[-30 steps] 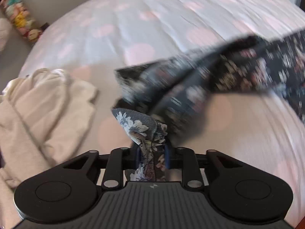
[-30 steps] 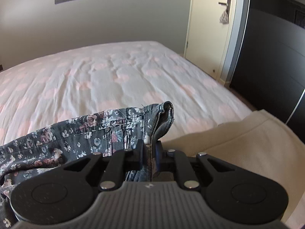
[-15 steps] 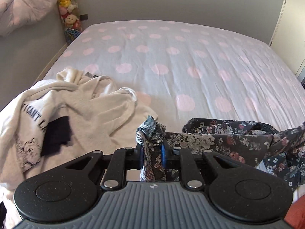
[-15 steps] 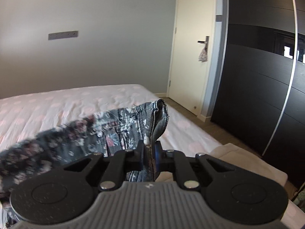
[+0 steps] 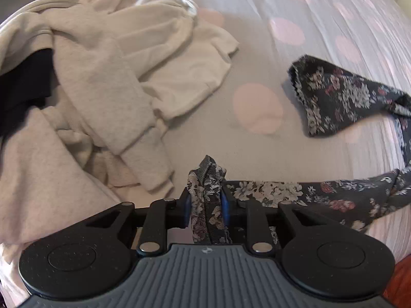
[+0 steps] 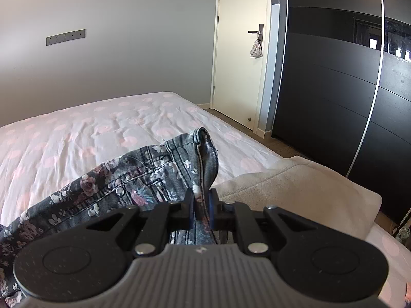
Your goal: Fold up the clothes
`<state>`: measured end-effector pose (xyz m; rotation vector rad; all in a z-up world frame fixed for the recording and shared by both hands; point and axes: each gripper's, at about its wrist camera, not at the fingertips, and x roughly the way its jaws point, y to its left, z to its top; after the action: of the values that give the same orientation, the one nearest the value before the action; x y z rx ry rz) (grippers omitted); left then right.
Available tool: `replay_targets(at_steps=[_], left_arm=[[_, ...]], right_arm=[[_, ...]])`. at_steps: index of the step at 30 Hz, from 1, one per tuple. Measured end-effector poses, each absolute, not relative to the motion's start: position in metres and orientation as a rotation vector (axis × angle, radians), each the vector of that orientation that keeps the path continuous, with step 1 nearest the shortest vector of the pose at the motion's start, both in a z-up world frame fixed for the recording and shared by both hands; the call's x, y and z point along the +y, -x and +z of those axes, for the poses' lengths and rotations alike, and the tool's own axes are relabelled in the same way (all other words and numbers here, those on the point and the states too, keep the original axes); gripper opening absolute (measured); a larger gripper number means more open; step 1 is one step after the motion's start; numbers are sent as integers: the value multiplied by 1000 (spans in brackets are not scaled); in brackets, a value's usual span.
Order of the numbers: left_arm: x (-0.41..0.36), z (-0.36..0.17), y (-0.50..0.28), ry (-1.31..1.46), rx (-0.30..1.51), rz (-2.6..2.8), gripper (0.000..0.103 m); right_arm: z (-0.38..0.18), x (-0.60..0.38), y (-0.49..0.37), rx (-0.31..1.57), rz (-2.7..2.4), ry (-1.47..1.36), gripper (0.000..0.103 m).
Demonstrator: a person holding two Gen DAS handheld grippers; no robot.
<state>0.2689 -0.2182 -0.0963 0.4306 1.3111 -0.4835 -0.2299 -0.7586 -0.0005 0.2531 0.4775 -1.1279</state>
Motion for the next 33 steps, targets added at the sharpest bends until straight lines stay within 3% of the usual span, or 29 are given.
replay_targets(at_steps=[4, 6, 7, 14, 22, 25, 27, 29, 31, 33], left_arm=[[-223, -86, -261, -506, 1273, -511, 31], [-220, -74, -258, -518, 1252, -536, 49], [-219, -69, -256, -523, 1241, -549, 52], [-223, -62, -233, -733, 1220, -677, 54], [-217, -133, -232, -895, 1497, -660, 54], [-221, -156, -236, -938, 1549, -652, 45], [-222, -163, -237, -909, 1587, -664, 21], [-224, -162, -231, -903, 1580, -700, 19], [-222, -152, -229, -860, 1572, -729, 9], [-215, -135, -235, -722, 1587, -776, 9]], right_arm=[[-3, -760, 234, 481, -1121, -257, 12], [-5, -760, 236, 482, -1122, -266, 12], [-6, -761, 236, 480, -1123, -271, 12], [-9, -763, 231, 470, -1126, -297, 13], [-7, -758, 229, 463, -1118, -292, 13], [-6, -758, 229, 464, -1116, -294, 13], [-5, -758, 229, 464, -1117, -297, 13], [-5, -757, 229, 472, -1119, -292, 13], [-6, -757, 229, 480, -1121, -285, 13], [-7, -758, 227, 489, -1125, -280, 13]])
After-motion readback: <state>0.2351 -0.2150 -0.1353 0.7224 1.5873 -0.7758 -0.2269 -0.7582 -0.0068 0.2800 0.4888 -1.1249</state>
